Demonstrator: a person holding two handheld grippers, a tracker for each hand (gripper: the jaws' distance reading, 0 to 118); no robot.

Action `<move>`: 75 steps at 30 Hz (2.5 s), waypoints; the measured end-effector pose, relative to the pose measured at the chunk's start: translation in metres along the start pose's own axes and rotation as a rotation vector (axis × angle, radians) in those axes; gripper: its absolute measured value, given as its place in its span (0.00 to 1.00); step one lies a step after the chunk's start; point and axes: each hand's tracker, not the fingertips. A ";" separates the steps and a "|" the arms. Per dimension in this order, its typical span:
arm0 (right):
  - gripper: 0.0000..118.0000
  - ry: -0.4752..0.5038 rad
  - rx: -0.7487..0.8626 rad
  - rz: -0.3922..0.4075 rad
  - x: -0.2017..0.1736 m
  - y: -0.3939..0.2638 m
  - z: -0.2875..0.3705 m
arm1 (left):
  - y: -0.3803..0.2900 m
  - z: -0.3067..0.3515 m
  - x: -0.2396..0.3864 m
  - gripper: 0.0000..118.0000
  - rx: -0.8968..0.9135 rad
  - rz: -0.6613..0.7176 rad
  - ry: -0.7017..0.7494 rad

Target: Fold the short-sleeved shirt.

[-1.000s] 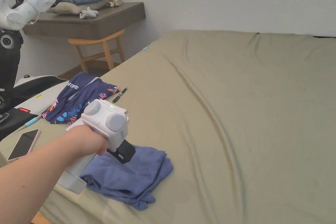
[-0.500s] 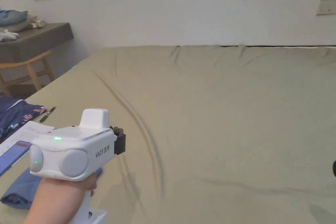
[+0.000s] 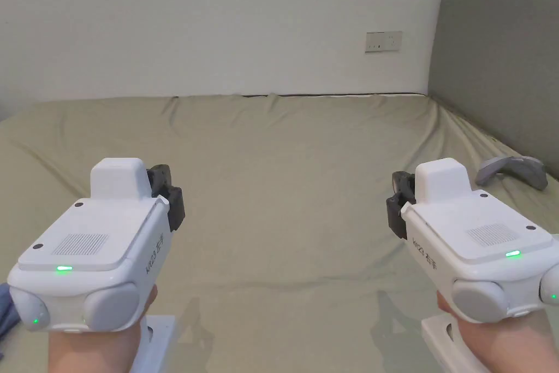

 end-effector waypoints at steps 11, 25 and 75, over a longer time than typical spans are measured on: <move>0.00 -0.103 -0.037 -0.006 -0.004 -0.035 0.023 | -0.027 0.017 0.004 0.00 -0.017 -0.082 0.009; 0.36 -0.104 -0.021 -0.003 -0.020 -0.047 0.022 | -0.047 0.014 0.004 0.25 -0.045 -0.061 0.050; 1.00 -0.120 -0.078 -0.146 -0.028 -0.033 0.012 | -0.048 0.014 0.006 1.00 -0.056 -0.006 0.031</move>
